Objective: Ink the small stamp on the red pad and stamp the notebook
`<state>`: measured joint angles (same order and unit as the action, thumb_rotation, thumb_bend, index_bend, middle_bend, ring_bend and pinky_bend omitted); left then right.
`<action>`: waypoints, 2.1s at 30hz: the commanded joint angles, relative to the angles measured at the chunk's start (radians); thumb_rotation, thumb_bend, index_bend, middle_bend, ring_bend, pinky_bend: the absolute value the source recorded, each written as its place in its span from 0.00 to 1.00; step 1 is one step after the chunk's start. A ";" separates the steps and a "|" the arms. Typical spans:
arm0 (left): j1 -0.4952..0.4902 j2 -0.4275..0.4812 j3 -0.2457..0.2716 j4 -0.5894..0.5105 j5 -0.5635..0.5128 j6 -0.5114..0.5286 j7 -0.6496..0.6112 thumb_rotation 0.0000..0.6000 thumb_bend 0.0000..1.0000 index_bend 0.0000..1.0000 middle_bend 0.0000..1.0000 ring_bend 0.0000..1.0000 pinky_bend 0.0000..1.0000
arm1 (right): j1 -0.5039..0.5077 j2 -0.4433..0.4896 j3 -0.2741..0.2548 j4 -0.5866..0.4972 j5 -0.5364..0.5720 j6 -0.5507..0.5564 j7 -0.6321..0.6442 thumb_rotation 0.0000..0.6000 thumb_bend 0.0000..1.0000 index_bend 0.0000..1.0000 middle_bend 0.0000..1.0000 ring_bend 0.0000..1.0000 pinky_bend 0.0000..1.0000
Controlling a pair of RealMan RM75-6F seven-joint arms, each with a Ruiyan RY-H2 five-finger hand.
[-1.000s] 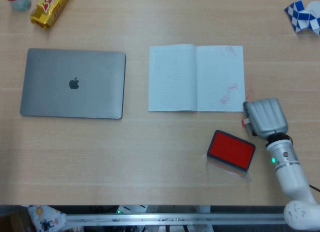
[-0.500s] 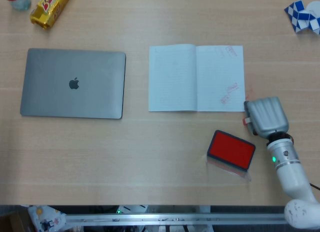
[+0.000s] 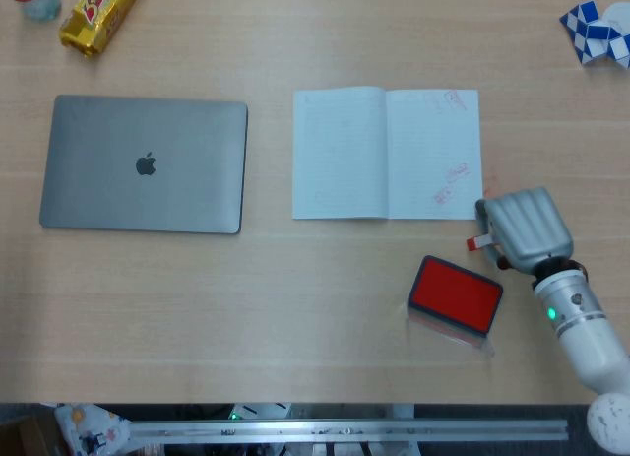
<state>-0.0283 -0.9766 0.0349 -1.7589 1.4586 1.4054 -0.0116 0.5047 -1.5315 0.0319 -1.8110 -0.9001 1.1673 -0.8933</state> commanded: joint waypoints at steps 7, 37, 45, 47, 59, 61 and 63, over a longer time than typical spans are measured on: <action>0.008 0.010 0.007 -0.013 0.004 0.006 -0.010 1.00 0.27 0.04 0.03 0.03 0.04 | 0.111 0.126 -0.040 -0.186 0.066 -0.132 -0.060 1.00 0.35 0.67 1.00 1.00 1.00; 0.016 0.009 0.012 0.005 -0.006 -0.002 -0.026 1.00 0.27 0.03 0.03 0.03 0.04 | 0.163 -0.034 -0.192 -0.081 0.007 0.012 -0.211 1.00 0.35 0.68 1.00 1.00 1.00; 0.014 0.005 0.012 0.012 -0.006 -0.007 -0.028 1.00 0.27 0.03 0.03 0.03 0.04 | 0.129 -0.056 -0.226 -0.056 -0.067 0.052 -0.205 1.00 0.35 0.68 1.00 1.00 1.00; 0.014 0.004 0.013 0.013 -0.006 -0.009 -0.029 1.00 0.27 0.03 0.03 0.03 0.04 | 0.120 -0.063 -0.231 -0.043 -0.081 0.055 -0.198 1.00 0.35 0.68 1.00 1.00 1.00; 0.014 0.005 0.014 0.015 -0.006 -0.011 -0.031 1.00 0.27 0.03 0.03 0.03 0.04 | 0.073 -0.099 -0.247 0.041 -0.180 0.063 -0.163 1.00 0.35 0.68 1.00 1.00 1.00; 0.014 0.005 0.014 0.015 -0.005 -0.011 -0.030 1.00 0.27 0.03 0.03 0.03 0.04 | 0.065 -0.104 -0.249 0.053 -0.193 0.063 -0.159 1.00 0.35 0.69 1.00 1.00 1.00; 0.014 0.005 0.013 0.014 -0.005 -0.011 -0.030 1.00 0.27 0.03 0.03 0.03 0.04 | 0.059 -0.108 -0.249 0.061 -0.202 0.061 -0.156 1.00 0.35 0.69 1.00 1.00 1.00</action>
<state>-0.0145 -0.9714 0.0482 -1.7450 1.4534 1.3943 -0.0420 0.5657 -1.6375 -0.2163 -1.7515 -1.1002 1.2289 -1.0504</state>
